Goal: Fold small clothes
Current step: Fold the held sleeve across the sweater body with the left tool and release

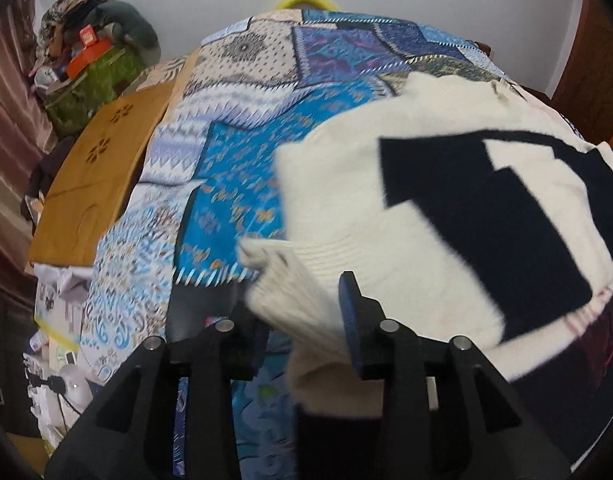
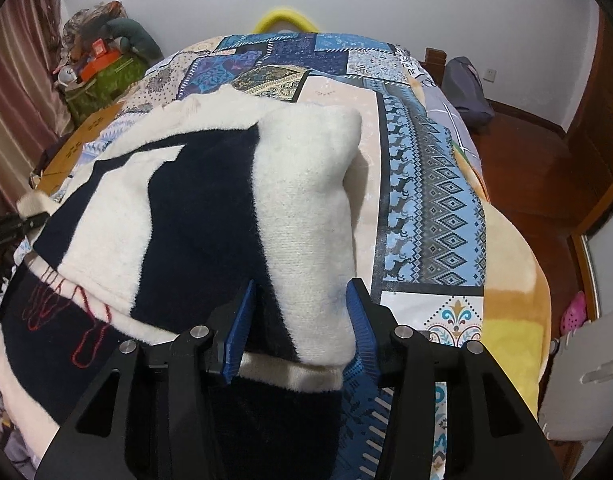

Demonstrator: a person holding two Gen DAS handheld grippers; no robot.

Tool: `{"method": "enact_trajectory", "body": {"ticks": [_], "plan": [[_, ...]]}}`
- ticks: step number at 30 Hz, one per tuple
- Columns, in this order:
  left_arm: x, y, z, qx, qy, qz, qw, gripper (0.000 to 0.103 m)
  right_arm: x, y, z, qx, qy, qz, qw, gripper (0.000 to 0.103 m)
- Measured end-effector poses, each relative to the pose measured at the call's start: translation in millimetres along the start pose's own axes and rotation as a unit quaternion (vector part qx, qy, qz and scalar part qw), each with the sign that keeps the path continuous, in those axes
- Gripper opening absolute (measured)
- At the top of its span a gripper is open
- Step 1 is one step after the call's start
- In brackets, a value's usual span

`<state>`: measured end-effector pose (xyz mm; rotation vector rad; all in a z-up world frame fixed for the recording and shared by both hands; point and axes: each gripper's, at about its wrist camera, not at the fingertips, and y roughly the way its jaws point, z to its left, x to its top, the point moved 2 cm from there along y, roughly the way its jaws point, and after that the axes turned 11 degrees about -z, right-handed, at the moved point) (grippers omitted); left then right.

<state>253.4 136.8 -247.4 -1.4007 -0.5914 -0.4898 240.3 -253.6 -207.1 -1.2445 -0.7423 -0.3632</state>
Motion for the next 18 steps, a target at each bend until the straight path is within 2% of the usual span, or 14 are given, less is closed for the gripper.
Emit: {"method": "enact_trajectory", "body": {"ticks": [5,8,10,11,12,15,18], "plan": [[-8,-1,17,-0.044,-0.036,0.021,0.9981,0.038,12,-11,0,0.003,-0.008,-0.020,1.000,0.043],[-7,5,20,-0.055,-0.056,0.032,0.9964,0.038,21,-10,-4,0.001,-0.006,-0.031,1.000,0.043],[-4,6,17,-0.049,-0.055,0.032,0.9967,0.033,27,-6,-6,-0.002,-0.002,-0.035,0.999,0.043],[-3,7,15,-0.043,-0.048,0.029,0.9975,0.024,29,-5,-7,-0.002,0.001,-0.037,0.999,0.043],[-2,7,13,-0.036,-0.039,0.027,0.9982,0.020,32,-2,-7,0.002,0.002,-0.039,0.999,0.043],[2,2,4,-0.012,-0.011,0.010,0.9998,0.012,42,12,-8,0.001,-0.004,-0.037,0.999,0.043],[7,-6,-2,0.004,0.010,-0.012,0.9999,0.010,50,25,-10,0.002,0.000,-0.035,0.999,0.043]]}}
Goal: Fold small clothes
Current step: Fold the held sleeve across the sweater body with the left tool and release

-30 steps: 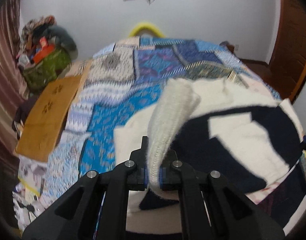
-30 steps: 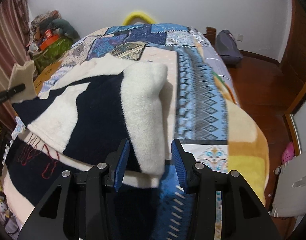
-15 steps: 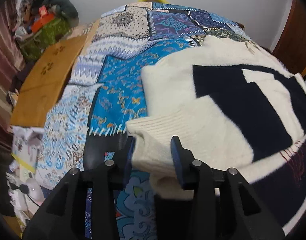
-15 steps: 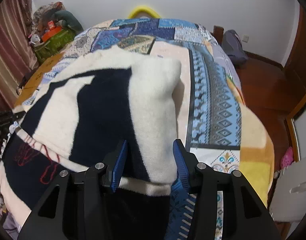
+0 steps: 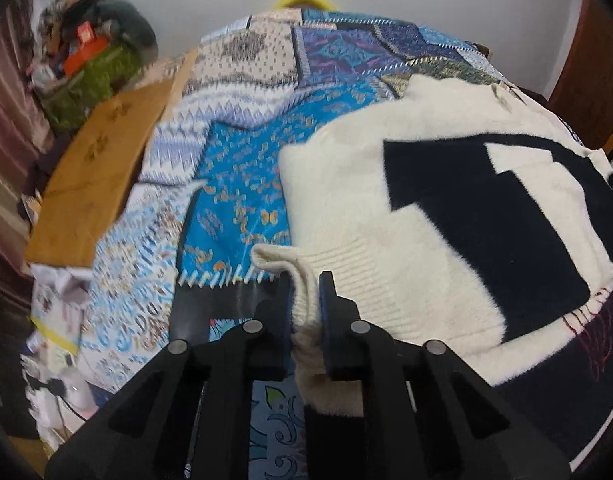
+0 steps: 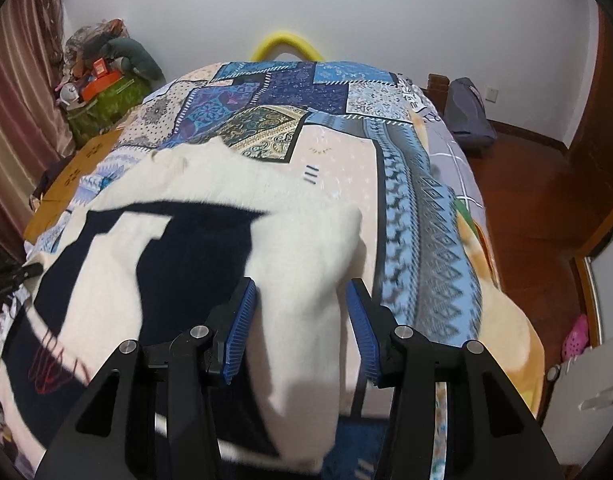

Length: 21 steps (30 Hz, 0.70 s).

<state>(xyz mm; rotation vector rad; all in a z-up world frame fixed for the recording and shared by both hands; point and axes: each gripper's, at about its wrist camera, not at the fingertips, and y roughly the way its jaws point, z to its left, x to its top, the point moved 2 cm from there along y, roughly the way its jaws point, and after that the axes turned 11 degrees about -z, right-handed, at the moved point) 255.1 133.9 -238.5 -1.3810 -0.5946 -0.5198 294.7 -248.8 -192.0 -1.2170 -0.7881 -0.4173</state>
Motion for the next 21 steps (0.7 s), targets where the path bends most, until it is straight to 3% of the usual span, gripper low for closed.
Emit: {"method": "enact_trajectory", "body": {"ticks": [1,2,3,5,9,13,16,18,21], "plan": [[2,-2,0,0.005,0.004,-0.005,1.0000,0.010,3,6,-2,-0.001,0.004,0.002,1.000,0.043],[5,-5,-2,0.011,0.011,-0.013,0.9998,0.010,4,11,-3,0.001,0.007,0.006,1.000,0.037],[8,-9,-4,0.022,0.018,-0.025,0.9993,0.009,5,16,-5,0.003,0.013,0.012,1.000,0.025],[17,-18,-8,0.040,0.032,-0.052,0.9973,0.009,4,23,-7,0.010,0.022,0.017,1.000,0.016],[33,-28,-12,0.046,0.041,-0.089,0.9941,0.009,6,15,-7,-0.001,0.006,-0.008,1.000,0.010],[30,-6,-9,0.044,0.032,-0.062,0.9966,0.009,4,14,-15,-0.029,-0.003,-0.014,0.999,0.010],[14,20,-7,0.035,0.025,-0.017,0.9989,0.009,0,13,-19,-0.030,-0.006,-0.007,1.000,0.013],[4,34,-6,0.028,0.024,0.011,0.9992,0.011,0,6,-20,-0.025,-0.006,-0.005,1.000,0.023],[-1,35,-6,0.026,0.028,0.011,0.9992,0.016,-3,-4,-21,-0.027,-0.011,-0.005,1.000,0.036]]}}
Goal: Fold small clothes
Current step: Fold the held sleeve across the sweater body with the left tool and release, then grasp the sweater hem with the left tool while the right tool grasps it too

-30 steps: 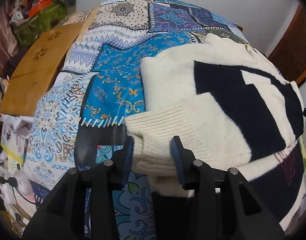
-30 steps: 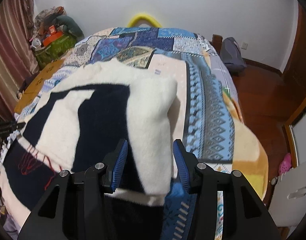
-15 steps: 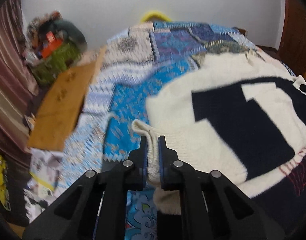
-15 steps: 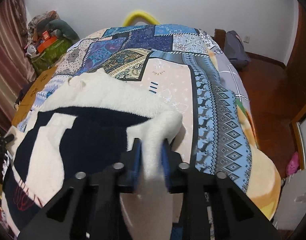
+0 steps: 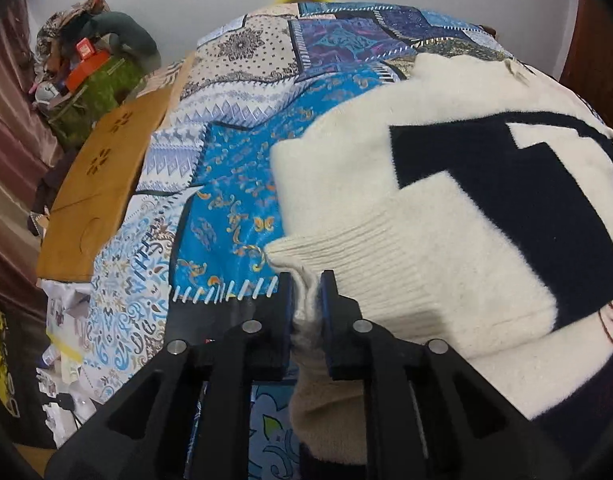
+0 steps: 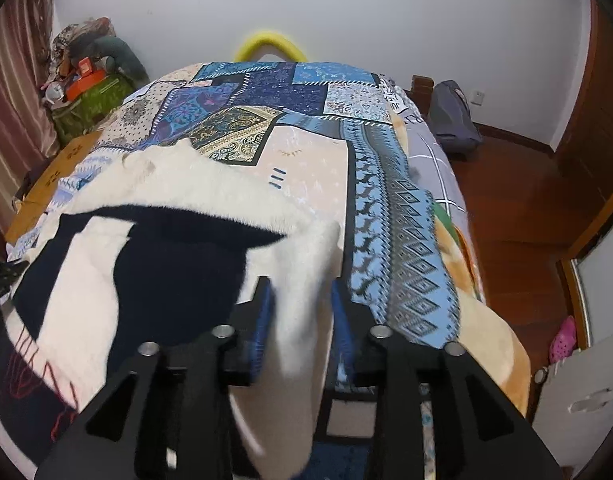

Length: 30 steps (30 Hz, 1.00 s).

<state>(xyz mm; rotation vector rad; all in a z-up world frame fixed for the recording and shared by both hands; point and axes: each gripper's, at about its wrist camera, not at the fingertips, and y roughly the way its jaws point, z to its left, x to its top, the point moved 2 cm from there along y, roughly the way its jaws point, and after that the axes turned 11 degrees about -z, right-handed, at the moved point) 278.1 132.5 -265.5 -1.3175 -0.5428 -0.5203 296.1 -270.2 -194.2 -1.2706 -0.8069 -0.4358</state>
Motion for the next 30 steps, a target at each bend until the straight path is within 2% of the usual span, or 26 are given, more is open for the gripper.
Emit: {"method": "enact_trajectory", "body": {"ticks": [5,8,10,13,15,18,23,26,30], "plan": [[-3,-8,8,0.005,-0.006,0.005,1.0000,0.021,-16,-10,-8,-0.004,0.015,0.014,1.000,0.043],[-4,-23,13,0.008,0.000,0.001,1.0000,0.022,-19,-26,-5,-0.004,0.018,0.007,1.000,0.043],[0,-38,14,-0.006,-0.002,-0.004,1.0000,0.024,-16,-37,3,-0.003,0.011,-0.002,1.000,0.044],[10,-57,7,-0.021,0.002,-0.021,0.9996,0.037,-6,-53,21,0.019,-0.002,-0.021,1.000,0.044],[18,-69,-3,-0.039,0.001,-0.039,0.9985,0.051,2,-60,39,0.041,-0.012,-0.032,0.999,0.048],[23,-77,-24,-0.066,0.007,-0.044,0.9969,0.056,4,-59,63,0.075,-0.016,-0.031,0.997,0.050],[5,-73,-65,-0.105,0.037,-0.015,0.9937,0.057,-21,-45,105,0.133,-0.023,0.009,0.991,0.050],[-14,-70,-74,-0.101,0.054,0.003,0.9934,0.058,-43,-34,123,0.155,-0.035,0.052,0.986,0.050],[-32,-86,-59,-0.085,0.041,-0.010,0.9955,0.065,-68,-38,128,0.147,-0.062,0.079,0.984,0.050]]}}
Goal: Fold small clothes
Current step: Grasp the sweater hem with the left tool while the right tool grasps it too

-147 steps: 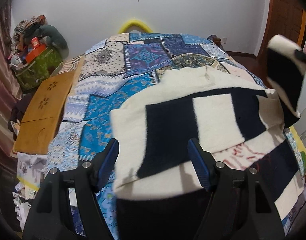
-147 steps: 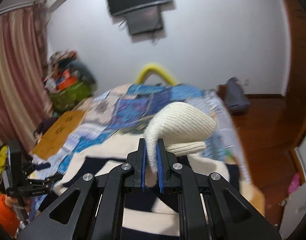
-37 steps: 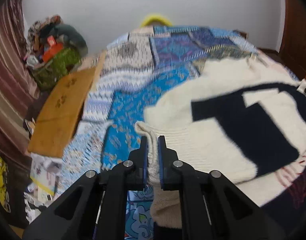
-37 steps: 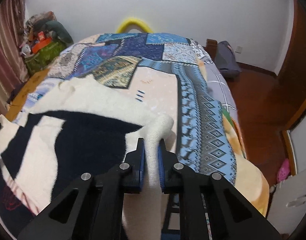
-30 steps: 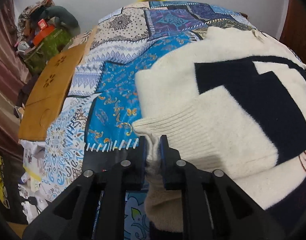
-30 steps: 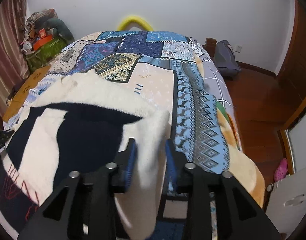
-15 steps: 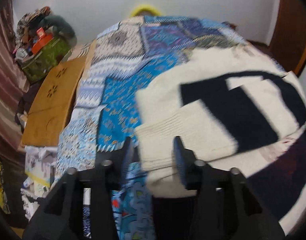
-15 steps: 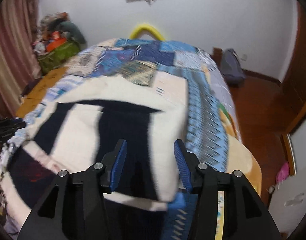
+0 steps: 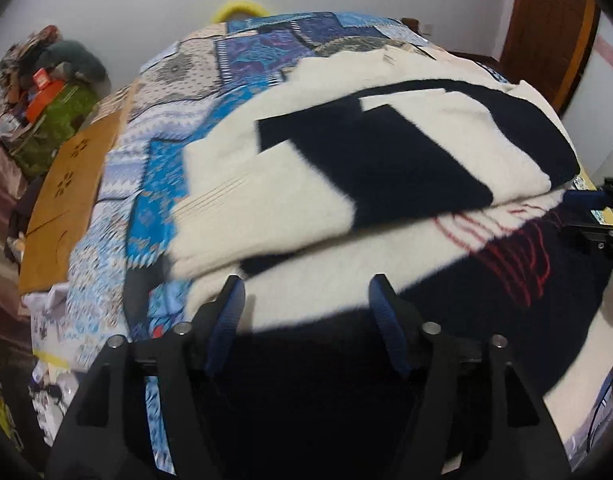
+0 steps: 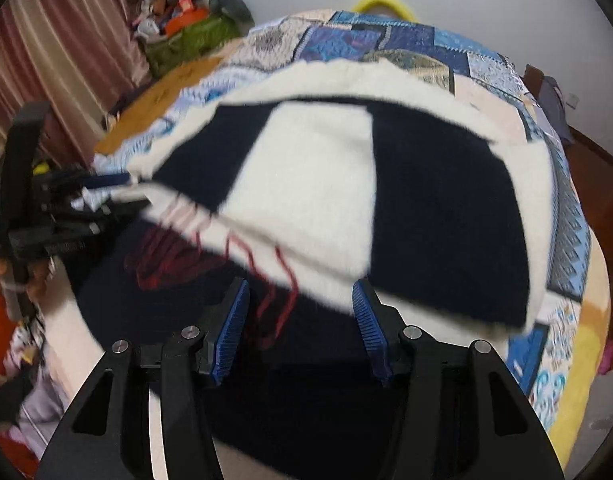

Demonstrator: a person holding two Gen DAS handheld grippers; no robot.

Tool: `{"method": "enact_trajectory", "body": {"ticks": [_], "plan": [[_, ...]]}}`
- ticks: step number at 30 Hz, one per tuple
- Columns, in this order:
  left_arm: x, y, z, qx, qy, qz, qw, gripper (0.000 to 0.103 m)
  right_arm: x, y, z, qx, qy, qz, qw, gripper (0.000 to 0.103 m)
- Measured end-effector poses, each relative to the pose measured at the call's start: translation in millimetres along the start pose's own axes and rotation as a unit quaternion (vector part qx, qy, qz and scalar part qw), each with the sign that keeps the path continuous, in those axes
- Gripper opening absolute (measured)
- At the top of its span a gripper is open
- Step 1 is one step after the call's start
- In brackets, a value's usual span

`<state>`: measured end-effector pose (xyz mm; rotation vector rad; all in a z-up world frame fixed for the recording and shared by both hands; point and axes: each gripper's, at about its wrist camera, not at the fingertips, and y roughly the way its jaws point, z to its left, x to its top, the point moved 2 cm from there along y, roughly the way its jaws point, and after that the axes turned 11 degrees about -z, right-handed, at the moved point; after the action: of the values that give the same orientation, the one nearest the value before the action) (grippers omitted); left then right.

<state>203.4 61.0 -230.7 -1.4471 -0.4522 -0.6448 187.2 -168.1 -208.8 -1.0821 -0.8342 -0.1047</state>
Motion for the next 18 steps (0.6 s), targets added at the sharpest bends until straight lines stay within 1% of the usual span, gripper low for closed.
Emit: {"method": "enact_trajectory", "body": {"ticks": [1,5,7,9,13,16,17,18], "plan": [[-6,-7,5,0.003,-0.003,0.000,1.0000,0.065,-4,-5,-2,-0.003,0.001,-0.002,1.000,0.050],[-30,-26,23,0.020,-0.014,0.009,0.9996,0.068,-24,-36,-18,-0.025,0.020,-0.012,0.999,0.056],[-42,-35,31,0.025,-0.025,0.016,0.9993,0.071,-31,-47,-26,-0.038,0.028,-0.012,0.999,0.057],[-53,-42,37,0.027,-0.036,0.022,0.9987,0.071,-41,-58,-35,-0.054,0.039,-0.010,0.998,0.057],[-71,-52,44,0.011,-0.073,0.038,0.9965,0.071,-60,-73,-52,-0.080,0.054,0.002,0.995,0.057],[-81,-56,46,-0.009,-0.111,0.046,0.9927,0.071,-76,-80,-60,-0.079,0.076,0.009,0.994,0.057],[-83,-57,45,-0.015,-0.121,0.048,0.9914,0.069,-82,-79,-61,-0.073,0.086,0.013,0.994,0.057],[-86,-57,46,-0.030,-0.139,0.051,0.9886,0.059,-87,-78,-62,-0.066,0.094,0.016,0.993,0.056]]}}
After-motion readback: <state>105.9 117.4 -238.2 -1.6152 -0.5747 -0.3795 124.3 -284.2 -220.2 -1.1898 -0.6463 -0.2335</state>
